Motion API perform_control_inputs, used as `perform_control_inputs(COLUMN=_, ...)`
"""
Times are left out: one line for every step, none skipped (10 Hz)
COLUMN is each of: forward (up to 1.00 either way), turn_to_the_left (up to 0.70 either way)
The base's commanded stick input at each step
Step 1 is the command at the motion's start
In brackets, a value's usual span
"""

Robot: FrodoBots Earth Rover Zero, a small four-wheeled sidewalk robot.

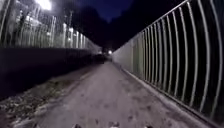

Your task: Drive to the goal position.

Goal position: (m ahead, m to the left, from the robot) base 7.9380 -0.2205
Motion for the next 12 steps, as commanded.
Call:
perform_control_inputs(forward=0.30, turn_to_the_left=0.01)
perform_control_inputs(forward=0.30, turn_to_the_left=0.01)
perform_control_inputs(forward=0.30, turn_to_the_left=0.01)
perform_control_inputs(forward=0.30, turn_to_the_left=0.01)
perform_control_inputs(forward=0.30, turn_to_the_left=0.01)
perform_control_inputs(forward=0.30, turn_to_the_left=0.01)
perform_control_inputs(forward=0.30, turn_to_the_left=0.01)
perform_control_inputs(forward=0.30, turn_to_the_left=0.01)
perform_control_inputs(forward=0.30, turn_to_the_left=0.01)
perform_control_inputs(forward=0.30, turn_to_the_left=0.01)
perform_control_inputs(forward=0.30, turn_to_the_left=0.01)
perform_control_inputs(forward=0.30, turn_to_the_left=0.01)
